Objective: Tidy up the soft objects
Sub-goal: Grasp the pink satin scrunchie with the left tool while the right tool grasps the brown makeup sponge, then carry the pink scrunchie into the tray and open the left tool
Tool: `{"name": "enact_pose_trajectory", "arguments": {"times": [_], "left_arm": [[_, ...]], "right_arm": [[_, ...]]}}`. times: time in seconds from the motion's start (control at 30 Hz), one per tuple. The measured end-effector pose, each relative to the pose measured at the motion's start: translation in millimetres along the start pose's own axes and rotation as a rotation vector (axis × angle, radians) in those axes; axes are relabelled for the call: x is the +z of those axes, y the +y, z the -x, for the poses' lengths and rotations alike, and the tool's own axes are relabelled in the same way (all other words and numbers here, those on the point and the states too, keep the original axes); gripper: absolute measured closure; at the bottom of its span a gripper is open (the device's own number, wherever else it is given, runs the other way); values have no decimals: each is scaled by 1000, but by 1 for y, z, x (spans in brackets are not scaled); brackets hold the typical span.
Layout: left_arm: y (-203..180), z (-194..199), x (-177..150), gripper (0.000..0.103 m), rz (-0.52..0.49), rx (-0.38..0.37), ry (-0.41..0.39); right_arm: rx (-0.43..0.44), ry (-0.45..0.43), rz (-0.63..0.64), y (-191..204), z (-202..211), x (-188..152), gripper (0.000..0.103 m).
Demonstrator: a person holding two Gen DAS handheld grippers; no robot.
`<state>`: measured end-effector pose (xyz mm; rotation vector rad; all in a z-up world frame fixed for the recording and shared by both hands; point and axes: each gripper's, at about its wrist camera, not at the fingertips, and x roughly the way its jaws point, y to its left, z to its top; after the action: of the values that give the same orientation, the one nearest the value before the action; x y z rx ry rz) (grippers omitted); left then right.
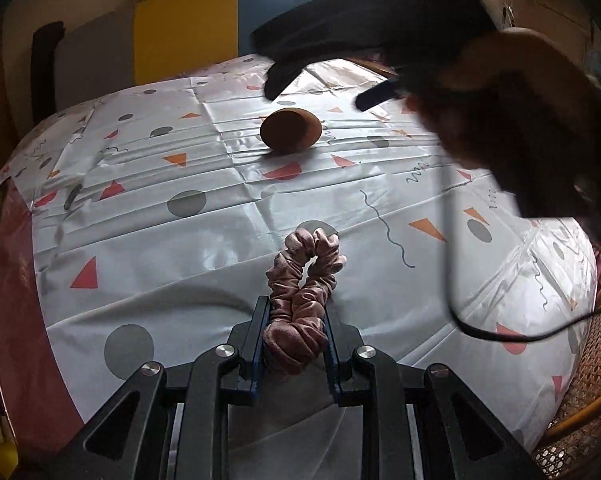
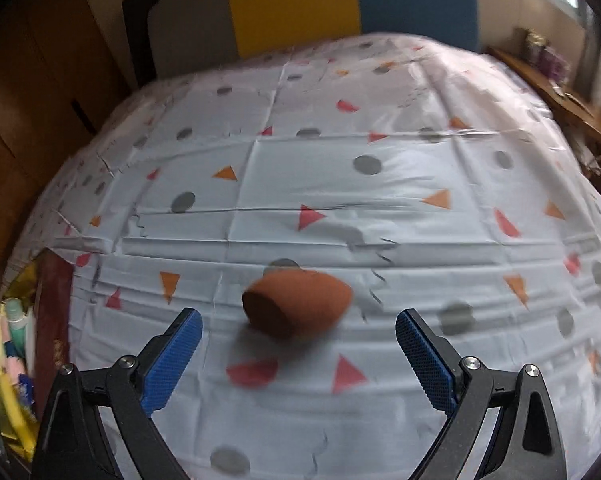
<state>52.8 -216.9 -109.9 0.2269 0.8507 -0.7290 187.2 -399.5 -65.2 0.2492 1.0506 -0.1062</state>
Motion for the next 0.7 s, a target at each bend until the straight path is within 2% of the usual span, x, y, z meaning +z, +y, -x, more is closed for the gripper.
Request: {"name": "enact_pose_trajectory", "arguments": {"times": [0.07,0.1,0.13,0.17,0.27,0.4,0.57,0.63,0.7], "left_arm": [[1,0,0,80,7,-9,-5],[1,0,0,80,11,-10,-7],[1,1,0,80,12,-10,-7],[1,1,1,80,10,-9,-8],[1,1,1,80,11,-10,-13],[-1,2,0,80,8,-6,-16],[0,4,4,81,14,-6,5],[0,8,9,81,33,-24,29],[-6,20,11,81,10,-17,4]], "right_arm": [[-19,34,20,5,-17,4,8],[-30,45,36,7,-24,5,38],[-52,57,58,10,-30,5,52],[-69,57,64,11,-31,4,52],[-43,20,86,15,-15,-3,57],[-46,-10,111,19,17,-28,57],[-5,12,38,10,44,-74,53],[3,55,12,5,37,-95,53],[-18,65,26,5,30,-105,53]]}}
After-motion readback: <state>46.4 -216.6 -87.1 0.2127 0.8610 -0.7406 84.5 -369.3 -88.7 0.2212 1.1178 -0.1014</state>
